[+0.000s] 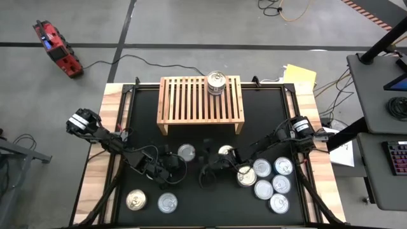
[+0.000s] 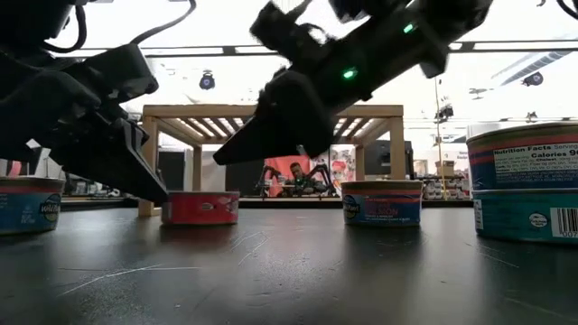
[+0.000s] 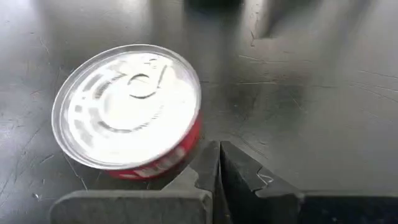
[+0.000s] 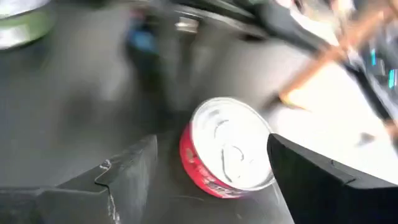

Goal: Stack canned seafood by type on shelf
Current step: Put the red tuna can on the shelf

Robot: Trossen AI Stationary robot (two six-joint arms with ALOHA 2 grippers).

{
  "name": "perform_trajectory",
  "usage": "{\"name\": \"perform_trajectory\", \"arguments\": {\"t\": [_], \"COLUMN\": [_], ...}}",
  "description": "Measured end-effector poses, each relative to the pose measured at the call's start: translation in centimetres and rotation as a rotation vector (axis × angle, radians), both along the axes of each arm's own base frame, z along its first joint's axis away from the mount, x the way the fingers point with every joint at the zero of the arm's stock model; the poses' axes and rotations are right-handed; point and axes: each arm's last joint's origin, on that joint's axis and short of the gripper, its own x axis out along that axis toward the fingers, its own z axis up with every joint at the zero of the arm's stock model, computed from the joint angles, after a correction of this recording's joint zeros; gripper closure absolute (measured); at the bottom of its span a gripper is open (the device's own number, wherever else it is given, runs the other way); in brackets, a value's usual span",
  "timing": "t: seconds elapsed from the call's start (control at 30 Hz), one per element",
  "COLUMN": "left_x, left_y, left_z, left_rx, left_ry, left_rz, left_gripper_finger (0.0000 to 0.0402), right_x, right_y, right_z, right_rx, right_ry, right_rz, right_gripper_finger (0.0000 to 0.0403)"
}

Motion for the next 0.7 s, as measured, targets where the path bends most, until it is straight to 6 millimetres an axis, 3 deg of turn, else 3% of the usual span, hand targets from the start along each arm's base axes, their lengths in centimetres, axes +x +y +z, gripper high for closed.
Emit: {"name": "perform_trajectory", "arguments": {"t": [0.13,0.27,0.47,0.7], "left_x": [0.0,0.2,0.9,0.4], "left_y": [0.0,0.0,-0.1,0.3], "left_z": [0.0,0.3,1.5,-0.2], "left_rx": [0.002,0.030,0.183,0.199], "left_ry": [-0.002,-0.056,-0.127,-0.052], "left_rz": [0.002,0.036,0.022,0.029], "left_gripper_finger": [0.0401,0.0401,0.0401,0.0401], "right_x": [0.3,0.4,0.4,0.4], "right_y": [-3.4,-5.7,-5.4,-5.3], "right_z": [-0.6,-1.1,-1.0,-1.0], "right_rx": [0.258,0.392,0.404,0.421], "right_ry": [0.026,0.087,0.088,0.083], "right_rz": [-0.184,-0.176,-0.164,-0.176], "right_gripper_finger": [0.0114,0.0115,0.0115,0.0115]}}
